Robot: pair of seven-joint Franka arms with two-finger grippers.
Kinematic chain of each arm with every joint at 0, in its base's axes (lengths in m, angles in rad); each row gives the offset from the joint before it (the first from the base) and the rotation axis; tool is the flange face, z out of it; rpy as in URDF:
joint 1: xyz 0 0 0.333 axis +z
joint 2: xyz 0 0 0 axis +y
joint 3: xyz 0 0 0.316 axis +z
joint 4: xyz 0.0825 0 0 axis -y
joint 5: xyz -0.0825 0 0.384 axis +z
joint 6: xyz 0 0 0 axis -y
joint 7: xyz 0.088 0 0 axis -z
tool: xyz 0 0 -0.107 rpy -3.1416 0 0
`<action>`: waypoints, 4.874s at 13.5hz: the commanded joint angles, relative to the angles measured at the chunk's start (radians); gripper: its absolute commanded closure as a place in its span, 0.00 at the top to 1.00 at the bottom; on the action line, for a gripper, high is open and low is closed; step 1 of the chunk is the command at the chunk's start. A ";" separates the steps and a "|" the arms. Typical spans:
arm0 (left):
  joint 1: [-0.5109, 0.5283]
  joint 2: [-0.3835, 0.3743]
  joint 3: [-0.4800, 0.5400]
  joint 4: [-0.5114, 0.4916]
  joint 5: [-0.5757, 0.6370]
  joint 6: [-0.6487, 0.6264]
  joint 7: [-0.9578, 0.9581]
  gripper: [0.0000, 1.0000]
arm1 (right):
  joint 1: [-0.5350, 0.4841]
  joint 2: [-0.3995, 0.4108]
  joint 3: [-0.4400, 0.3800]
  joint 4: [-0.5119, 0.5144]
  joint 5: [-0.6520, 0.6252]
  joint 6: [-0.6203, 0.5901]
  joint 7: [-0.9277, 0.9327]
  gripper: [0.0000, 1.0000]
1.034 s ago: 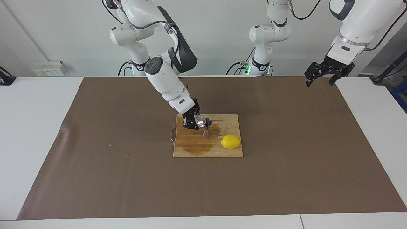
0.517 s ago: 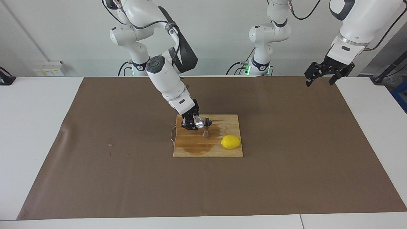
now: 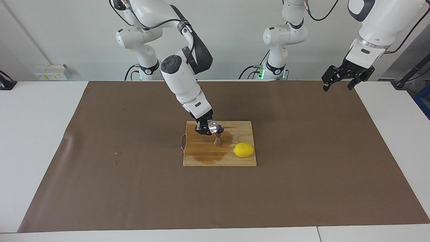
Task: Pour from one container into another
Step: 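Tilt the clear glass with the right gripper above the metal cup, then hold the clear glass tipped over the metal cup to pour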
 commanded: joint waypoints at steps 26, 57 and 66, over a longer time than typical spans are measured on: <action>0.002 -0.020 0.001 -0.020 0.010 -0.004 0.012 1.00 | 0.051 0.057 -0.003 0.150 -0.230 -0.207 0.129 0.00; 0.002 -0.020 0.001 -0.020 0.010 -0.006 0.012 1.00 | 0.105 0.081 0.003 0.157 -0.401 -0.141 0.469 0.00; 0.002 -0.020 0.003 -0.020 0.010 -0.004 0.012 1.00 | 0.107 0.081 0.002 0.162 -0.434 -0.152 0.469 0.00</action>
